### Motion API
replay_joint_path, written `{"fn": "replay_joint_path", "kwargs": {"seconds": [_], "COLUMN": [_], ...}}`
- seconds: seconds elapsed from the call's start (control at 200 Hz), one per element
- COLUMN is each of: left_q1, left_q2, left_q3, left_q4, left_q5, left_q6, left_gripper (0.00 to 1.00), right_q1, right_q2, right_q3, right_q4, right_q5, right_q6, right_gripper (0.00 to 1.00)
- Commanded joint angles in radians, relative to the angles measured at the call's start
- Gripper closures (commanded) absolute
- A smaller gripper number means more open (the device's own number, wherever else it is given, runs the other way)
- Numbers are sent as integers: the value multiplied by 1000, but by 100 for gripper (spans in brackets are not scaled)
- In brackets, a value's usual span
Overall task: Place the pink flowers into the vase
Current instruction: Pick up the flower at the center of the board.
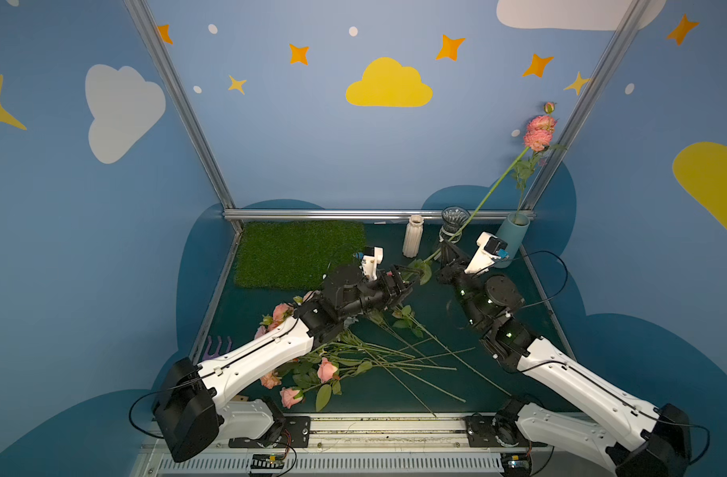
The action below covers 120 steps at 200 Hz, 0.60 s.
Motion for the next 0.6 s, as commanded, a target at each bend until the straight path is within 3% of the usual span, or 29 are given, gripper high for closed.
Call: {"fn": "replay_joint_path", "kwargs": {"seconds": [0.0, 0.065, 0.17, 0.325, 0.456, 0.531, 0.596], "left_q1": [6, -7, -4, 11, 92, 164, 214], "left_q2": [-72, -85, -85, -64, -40, -37, -36], "left_q3": [162, 264, 365, 452, 454, 415, 386], "left_q4": [-226, -442, -624, -734, -726, -671, -629], "left_q5": [-27, -139, -252, -303, -167, -39, 48], "left_q6": [194, 339, 505, 688, 766, 760, 757], "left_gripper": [17, 17, 17, 17, 18, 25, 24], "right_q1": [-1, -12, -58, -133, -221, -269, -288], "right_q2": [19, 26, 39, 109, 196, 225, 238], "right_q3": [70, 97, 186, 312, 423, 436, 437], "right_q4": [-23, -95, -276, -487, -654, -665, -665], "right_q5": [-143, -190, -344, -565, -795, -932, -1014], "right_q6": [-139, -156, -108, 18, 107, 159, 167], "right_gripper": [100, 100, 100, 100, 100, 100, 100]}}
